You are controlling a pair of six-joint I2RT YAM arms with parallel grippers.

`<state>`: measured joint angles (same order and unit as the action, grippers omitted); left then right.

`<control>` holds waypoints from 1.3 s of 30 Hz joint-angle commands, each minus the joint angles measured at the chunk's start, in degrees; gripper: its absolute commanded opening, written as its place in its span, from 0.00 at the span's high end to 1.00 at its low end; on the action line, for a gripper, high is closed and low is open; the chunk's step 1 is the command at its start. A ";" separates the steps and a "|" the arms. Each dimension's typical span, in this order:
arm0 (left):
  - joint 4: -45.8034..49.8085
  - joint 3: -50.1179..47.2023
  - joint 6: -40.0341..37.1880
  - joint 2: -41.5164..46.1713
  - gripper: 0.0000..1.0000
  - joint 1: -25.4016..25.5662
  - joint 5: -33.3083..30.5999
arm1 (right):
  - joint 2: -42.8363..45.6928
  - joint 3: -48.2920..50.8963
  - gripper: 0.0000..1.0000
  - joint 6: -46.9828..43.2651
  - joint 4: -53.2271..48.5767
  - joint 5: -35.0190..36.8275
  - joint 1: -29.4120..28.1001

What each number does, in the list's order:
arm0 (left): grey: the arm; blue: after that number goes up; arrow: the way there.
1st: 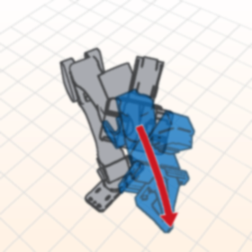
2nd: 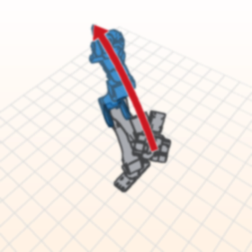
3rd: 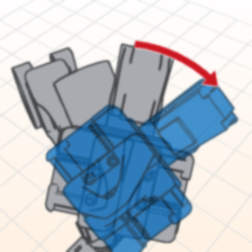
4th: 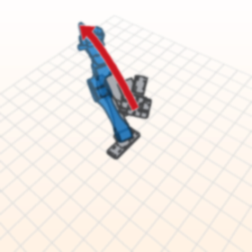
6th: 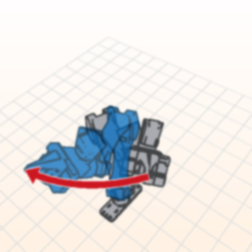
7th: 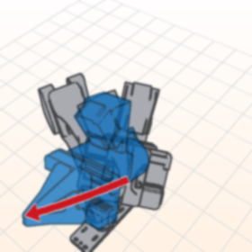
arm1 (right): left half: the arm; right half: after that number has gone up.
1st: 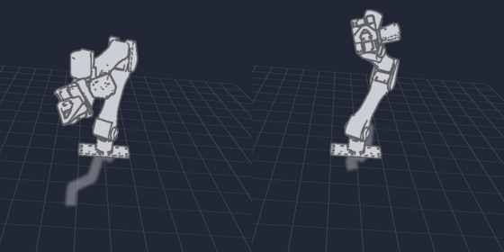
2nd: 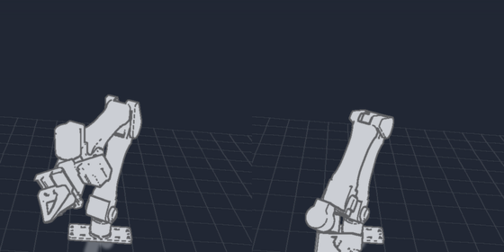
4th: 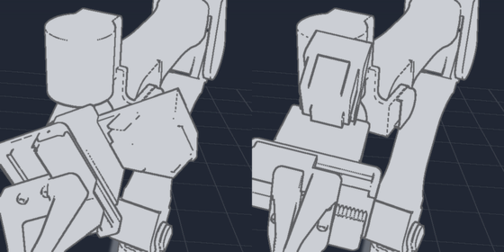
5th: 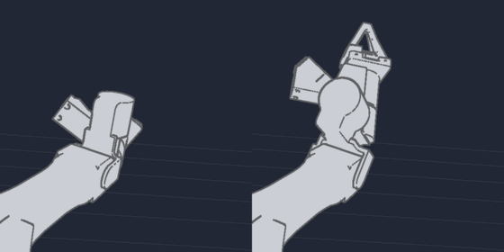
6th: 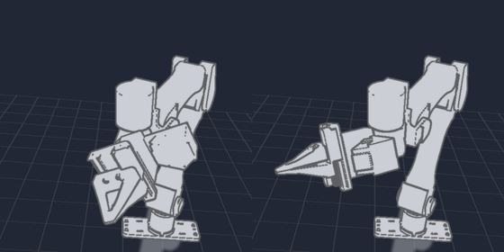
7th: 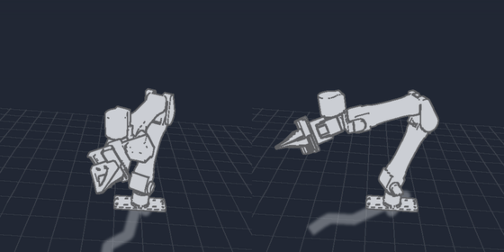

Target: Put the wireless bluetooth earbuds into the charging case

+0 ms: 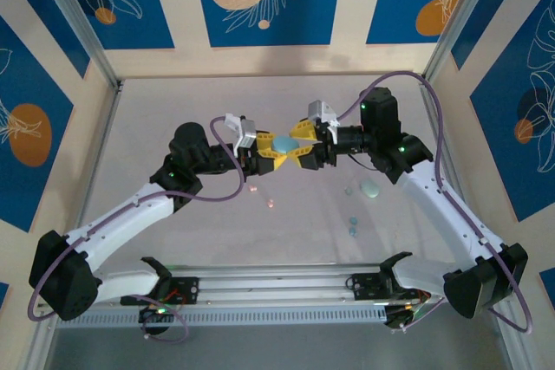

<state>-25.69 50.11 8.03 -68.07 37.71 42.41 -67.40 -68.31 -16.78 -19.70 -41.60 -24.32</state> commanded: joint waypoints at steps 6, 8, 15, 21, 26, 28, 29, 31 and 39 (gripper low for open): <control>-0.56 2.10 -1.18 0.85 0.71 0.69 5.66 | -0.36 0.13 0.47 7.67 7.30 1.44 3.40; -0.59 2.12 -1.18 0.78 0.71 0.66 5.66 | -0.37 0.29 0.47 8.15 7.72 1.22 3.40; -1.11 2.10 -0.74 0.84 0.71 0.71 5.15 | -0.46 0.46 0.48 2.39 4.98 0.65 1.44; -1.03 2.01 -0.93 0.76 0.70 0.71 4.96 | -0.81 -0.49 0.61 1.03 3.31 -0.24 0.95; -0.98 1.94 -0.66 0.57 0.68 0.74 4.87 | -0.86 -0.85 0.74 -0.13 2.72 1.15 0.32; -0.61 1.92 -0.66 0.55 0.66 0.73 4.72 | -0.70 -0.77 0.79 -0.11 3.33 1.59 0.19; -0.46 1.84 -0.68 0.58 0.65 0.70 4.62 | -0.59 -0.68 0.79 -0.05 3.67 1.68 0.15; -0.08 1.62 -0.67 0.66 0.62 0.77 4.02 | -0.24 -0.49 0.83 -0.14 4.47 2.03 -0.08; 1.43 1.13 -1.18 0.47 0.50 0.74 2.81 | 0.77 0.63 0.96 -0.59 6.30 2.84 -0.73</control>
<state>-24.40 50.43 7.42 -68.03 38.04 44.95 -67.70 -68.25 -16.51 -14.28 -39.13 -24.69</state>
